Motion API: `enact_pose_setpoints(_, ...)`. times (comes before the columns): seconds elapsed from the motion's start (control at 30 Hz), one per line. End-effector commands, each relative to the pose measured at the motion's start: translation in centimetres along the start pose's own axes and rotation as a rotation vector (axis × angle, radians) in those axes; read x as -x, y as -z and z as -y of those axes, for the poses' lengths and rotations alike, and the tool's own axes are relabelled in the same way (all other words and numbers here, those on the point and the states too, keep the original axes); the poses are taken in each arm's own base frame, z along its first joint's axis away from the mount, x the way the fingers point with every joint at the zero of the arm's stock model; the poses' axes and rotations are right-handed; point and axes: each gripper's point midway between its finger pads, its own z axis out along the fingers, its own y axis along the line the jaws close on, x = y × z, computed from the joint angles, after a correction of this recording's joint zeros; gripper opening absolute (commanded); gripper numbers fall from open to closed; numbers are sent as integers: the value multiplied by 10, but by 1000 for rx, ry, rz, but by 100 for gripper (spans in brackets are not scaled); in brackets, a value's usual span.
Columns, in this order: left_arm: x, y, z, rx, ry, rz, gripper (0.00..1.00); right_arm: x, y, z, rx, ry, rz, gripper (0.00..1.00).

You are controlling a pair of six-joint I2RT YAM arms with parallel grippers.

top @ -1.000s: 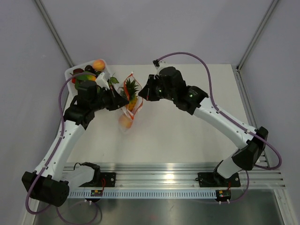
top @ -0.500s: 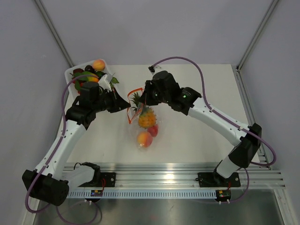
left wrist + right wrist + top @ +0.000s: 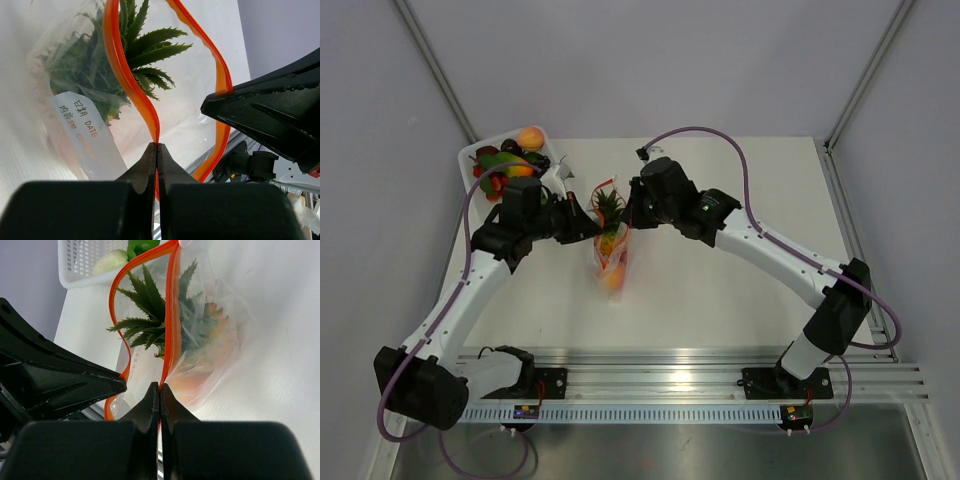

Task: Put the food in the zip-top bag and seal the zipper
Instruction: Adjust the zipper food storage bag at the center of the board.

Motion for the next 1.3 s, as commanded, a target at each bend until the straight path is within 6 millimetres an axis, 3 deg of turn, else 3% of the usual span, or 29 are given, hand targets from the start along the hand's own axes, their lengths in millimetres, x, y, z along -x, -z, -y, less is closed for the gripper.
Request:
enact_pose_setpoints(0.0,11,0,15,-54,-70,15,0,22,18,-7,8,9,91,0)
enact_pose_setpoints(0.33,16,-21,30,-104,-114,-46,0,39,45,7,-61,-9,181,0)
enact_pose_setpoints(0.53,21,-25,38,-144,-127,-68,2,41,45,12,-88,-8,198,0)
enact_pose_setpoints(0.6,20,-24,37,-135,-149,-91,26,37,37,15,-106,2,179,0)
enact_pose_setpoints(0.63,19,-25,33,-114,-154,-99,50,36,34,16,-110,3,173,0)
enact_pose_setpoints(0.67,15,-26,26,-86,-148,-124,57,31,30,18,-113,5,160,0)
enact_pose_setpoints(0.9,28,-12,23,-26,-211,-73,58,3,-14,30,-150,21,61,0)
enact_pose_setpoints(0.97,32,-7,21,2,-221,-60,60,1,-18,27,-134,20,46,0)
enact_pose_setpoints(1.1,37,1,21,32,-254,-44,89,0,-23,21,-102,23,44,0)
enact_pose_setpoints(1.27,46,12,26,48,-278,-21,97,-3,-24,16,-73,18,28,0)
